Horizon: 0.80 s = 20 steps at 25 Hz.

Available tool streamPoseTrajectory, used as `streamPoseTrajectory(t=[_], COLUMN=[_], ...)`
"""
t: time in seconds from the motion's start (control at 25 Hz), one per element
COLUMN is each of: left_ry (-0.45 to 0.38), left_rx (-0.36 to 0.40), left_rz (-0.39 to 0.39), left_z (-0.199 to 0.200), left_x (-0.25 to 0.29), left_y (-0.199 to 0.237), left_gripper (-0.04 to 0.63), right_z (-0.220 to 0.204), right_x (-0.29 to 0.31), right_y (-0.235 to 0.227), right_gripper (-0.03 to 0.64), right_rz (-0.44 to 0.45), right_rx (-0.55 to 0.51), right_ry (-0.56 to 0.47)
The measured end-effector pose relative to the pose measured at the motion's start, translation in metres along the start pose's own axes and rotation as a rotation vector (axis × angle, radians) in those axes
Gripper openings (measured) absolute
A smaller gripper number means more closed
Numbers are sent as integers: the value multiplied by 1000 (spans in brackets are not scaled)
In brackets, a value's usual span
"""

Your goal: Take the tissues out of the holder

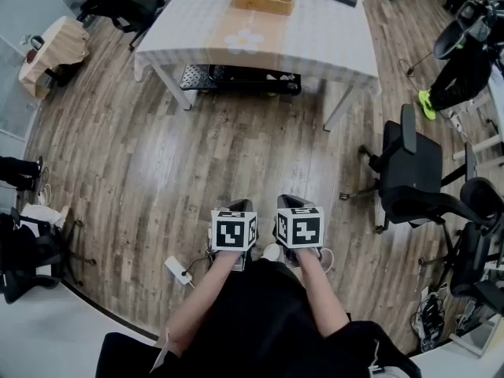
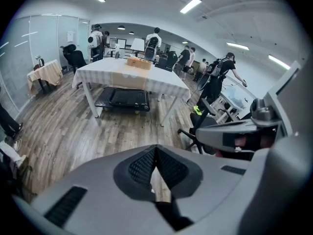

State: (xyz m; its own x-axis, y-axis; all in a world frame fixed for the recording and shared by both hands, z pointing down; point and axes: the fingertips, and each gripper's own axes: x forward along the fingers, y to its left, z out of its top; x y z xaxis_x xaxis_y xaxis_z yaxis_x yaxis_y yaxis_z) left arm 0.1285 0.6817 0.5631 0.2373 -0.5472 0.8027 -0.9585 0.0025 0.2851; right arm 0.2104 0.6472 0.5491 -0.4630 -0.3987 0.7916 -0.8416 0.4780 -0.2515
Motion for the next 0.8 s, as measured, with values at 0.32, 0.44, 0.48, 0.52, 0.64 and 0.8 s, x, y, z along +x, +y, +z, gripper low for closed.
streamPoseTrajectory(t=[0.32,0.44,0.48,0.52,0.64,0.8], left_ry=[-3,-14,-15,-16,-14,-4], left_rx=[5,17,16,13,5,-5], left_rz=[-12,9,14,18,25,24], left_z=[-1,2,3,4,1,-7], left_x=[-9,-17,-18,-18,-19,-15], left_y=[7,9,10,11,12,13], left_gripper=[0,0,0,0,0,0], right_z=[-16,-14,-13,-12,-12,-15], right_x=[4,2,2,2,1,3], right_y=[12,16,17,19,26,31], right_gripper=[14,13,14,12,14,14], right_rz=[26,38,43,49,75,103], right_rx=[15,4,1,-3,-12,-14], right_ry=[-21,-33,-34,-36,-45,-56])
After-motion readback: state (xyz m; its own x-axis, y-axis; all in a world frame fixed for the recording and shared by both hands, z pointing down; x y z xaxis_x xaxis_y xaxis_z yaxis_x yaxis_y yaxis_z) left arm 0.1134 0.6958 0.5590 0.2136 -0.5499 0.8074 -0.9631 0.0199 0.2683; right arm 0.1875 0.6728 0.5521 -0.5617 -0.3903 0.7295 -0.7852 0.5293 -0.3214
